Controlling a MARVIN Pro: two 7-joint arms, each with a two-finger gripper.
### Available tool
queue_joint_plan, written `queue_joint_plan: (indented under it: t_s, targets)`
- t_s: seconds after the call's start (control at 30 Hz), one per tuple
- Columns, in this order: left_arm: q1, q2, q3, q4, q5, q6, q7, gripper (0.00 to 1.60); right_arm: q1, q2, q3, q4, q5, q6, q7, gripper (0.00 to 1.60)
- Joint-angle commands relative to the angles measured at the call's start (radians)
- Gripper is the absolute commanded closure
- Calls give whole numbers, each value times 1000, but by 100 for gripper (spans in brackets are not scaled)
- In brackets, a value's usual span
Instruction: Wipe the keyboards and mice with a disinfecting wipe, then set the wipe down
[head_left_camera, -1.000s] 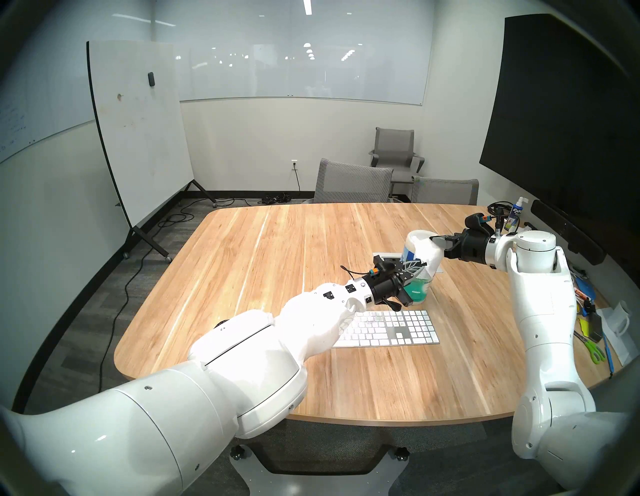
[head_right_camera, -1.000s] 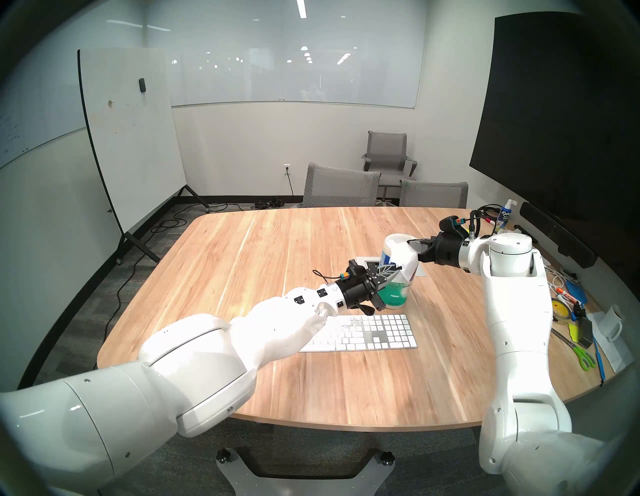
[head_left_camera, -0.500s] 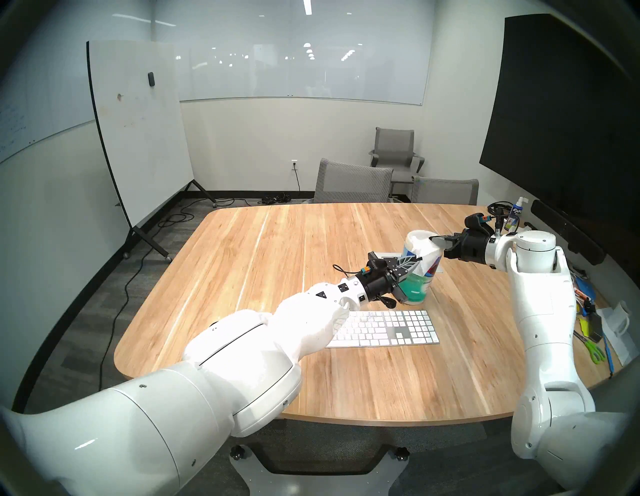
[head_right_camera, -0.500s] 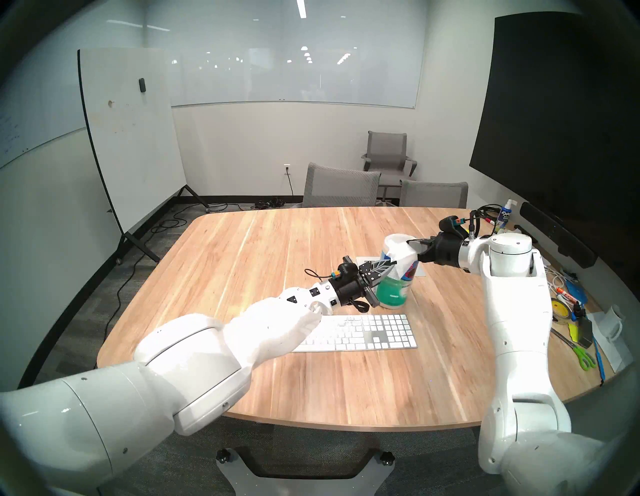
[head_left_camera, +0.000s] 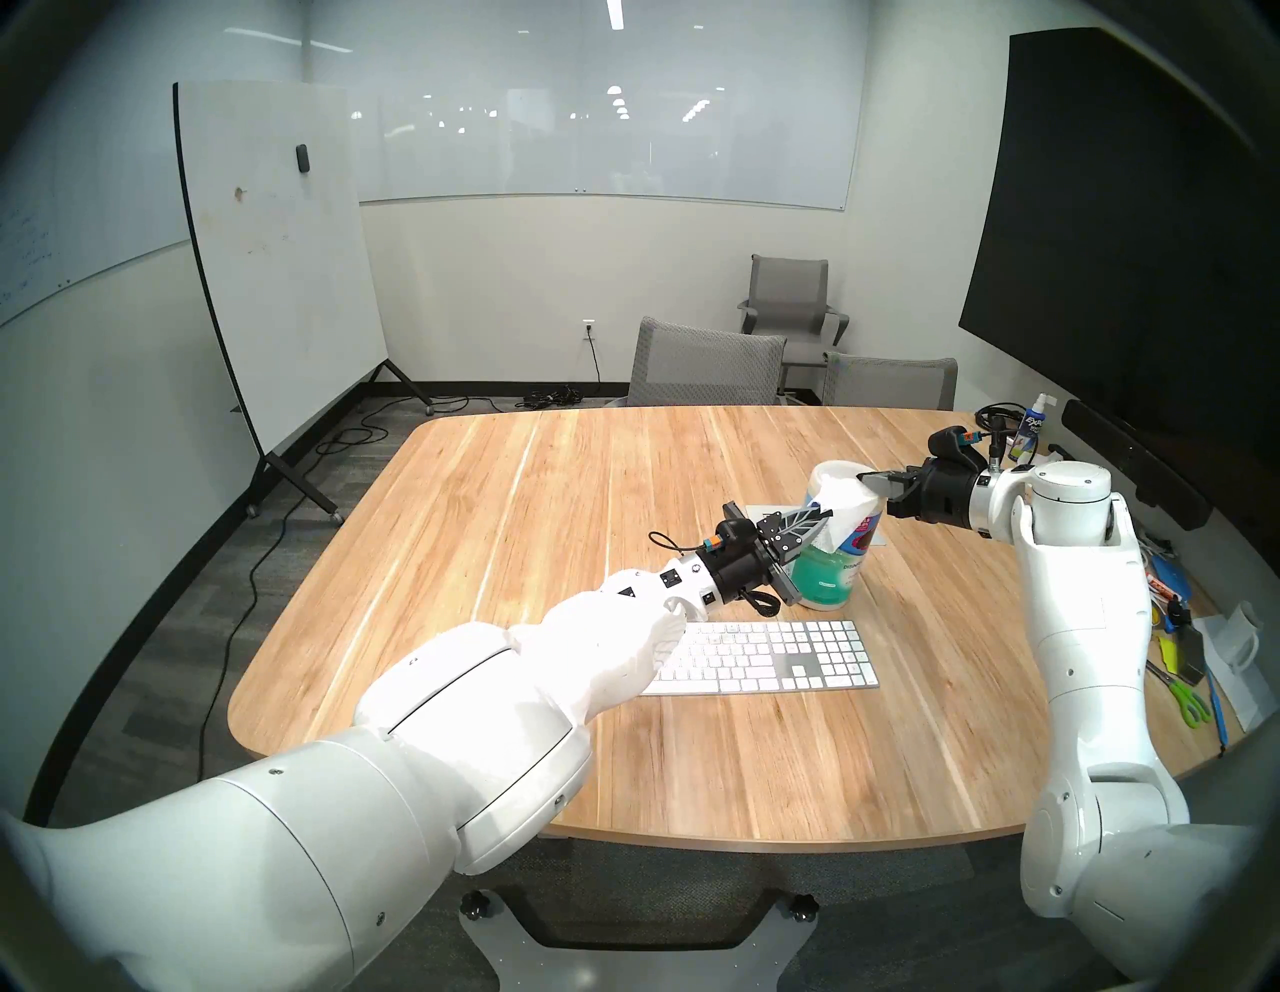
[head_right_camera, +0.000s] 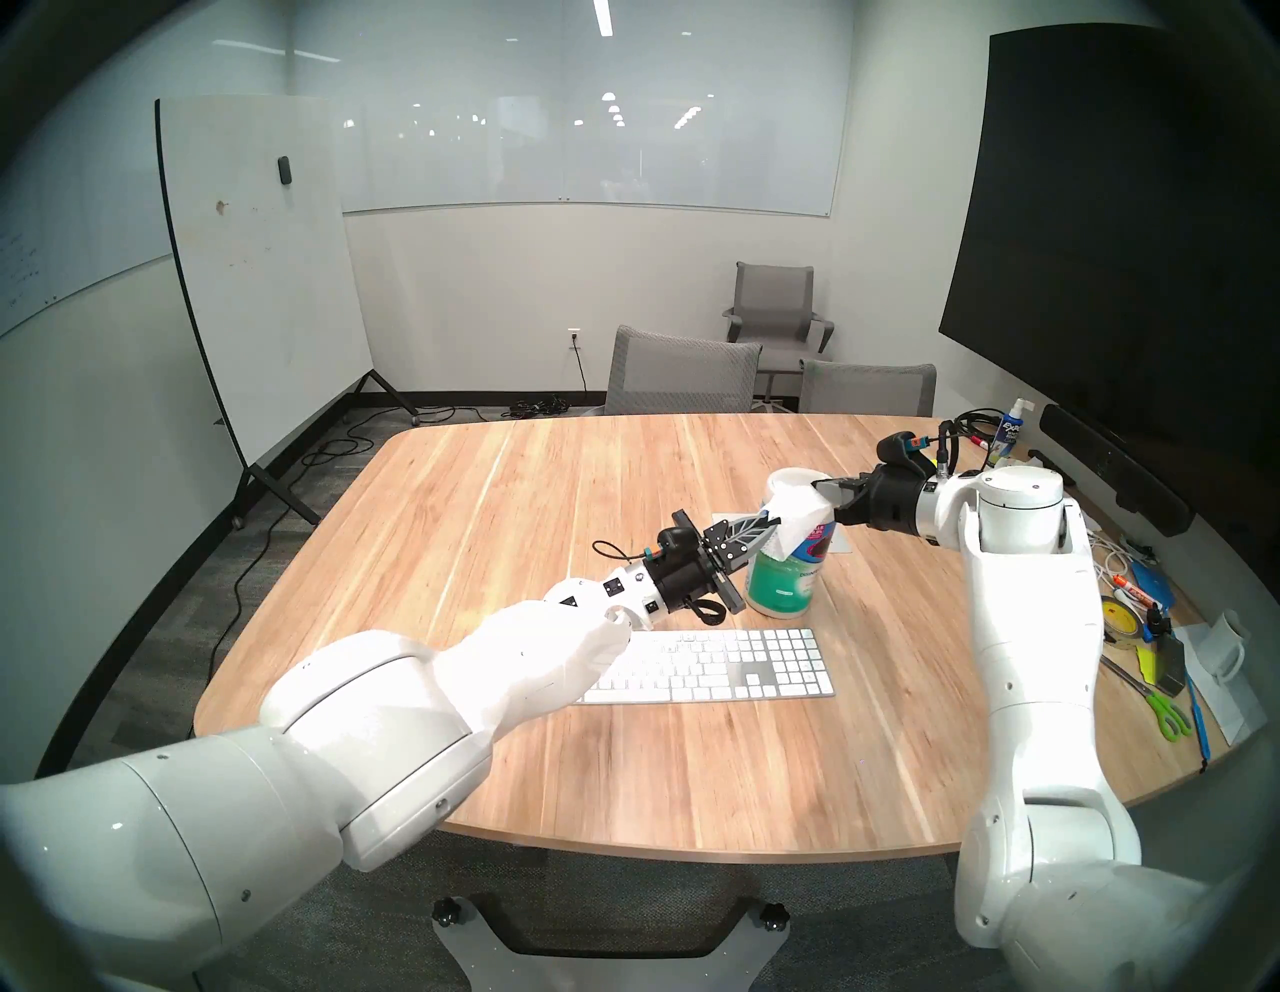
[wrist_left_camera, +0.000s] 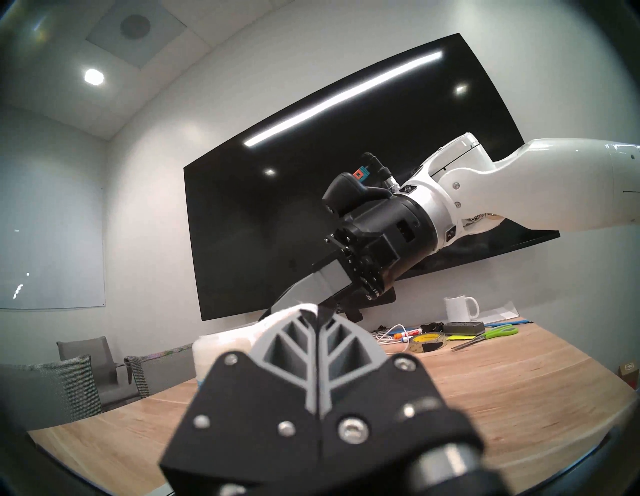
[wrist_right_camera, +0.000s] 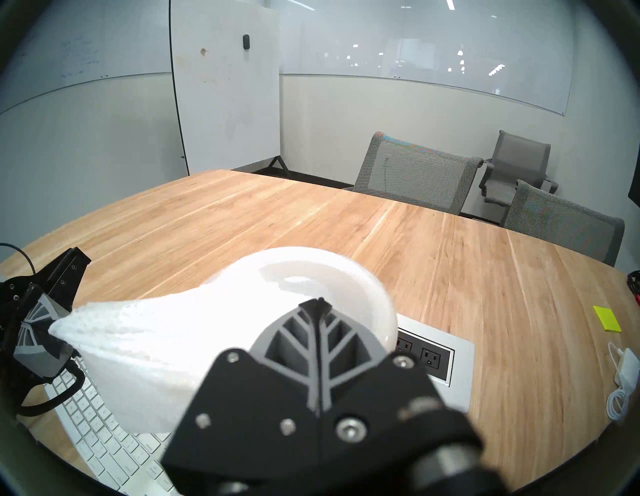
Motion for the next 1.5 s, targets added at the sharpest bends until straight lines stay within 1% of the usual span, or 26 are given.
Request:
queue_joint_plan:
  t_s: [0.0,0.17,0.53,0.77,0.8,0.83,0.93,0.97,1.0,1.07,1.13,1.2,1.27,1.47]
  targets:
    - [-11,2,-20,-29,-24,-21,-50,160,7,2,0,-4,-2,-2,-2,160]
    - [-3,16,-33,-47,-39,-22,-68,160,8,1,1,-4,-4,-2,-1,160]
    - [24,66,-51,-131,-66,-22,-93,160,8,-1,3,-4,-7,-3,1,160]
    - [79,117,-38,-245,-68,-4,-82,160,8,-3,5,-4,-10,-3,3,160]
    - [78,117,-36,-242,-71,-8,-82,160,8,-3,5,-4,-10,-3,3,160]
    - [91,129,-35,-270,-69,-1,-79,160,8,-3,5,-4,-11,-3,3,160]
    - [104,143,-32,-300,-72,0,-77,160,9,-4,6,-4,-12,-3,4,160]
    - [117,157,-28,-334,-68,7,-66,160,9,-4,6,-4,-12,-3,4,160]
    - [113,153,-31,-323,-76,-1,-76,160,9,-4,7,-4,-13,-3,4,160]
    - [126,167,-27,-359,-74,2,-68,160,9,-5,7,-4,-13,-3,4,160]
    - [129,172,-27,-368,-75,1,-68,160,9,-5,7,-4,-14,-3,5,160]
    - [148,196,-22,-418,-74,9,-56,160,9,-6,8,-4,-15,-3,5,160]
    - [153,204,-22,-431,-77,9,-56,160,9,-6,8,-4,-15,-3,5,160]
    - [184,241,-13,-524,-64,40,-16,160,9,-7,10,-4,-18,-3,7,160]
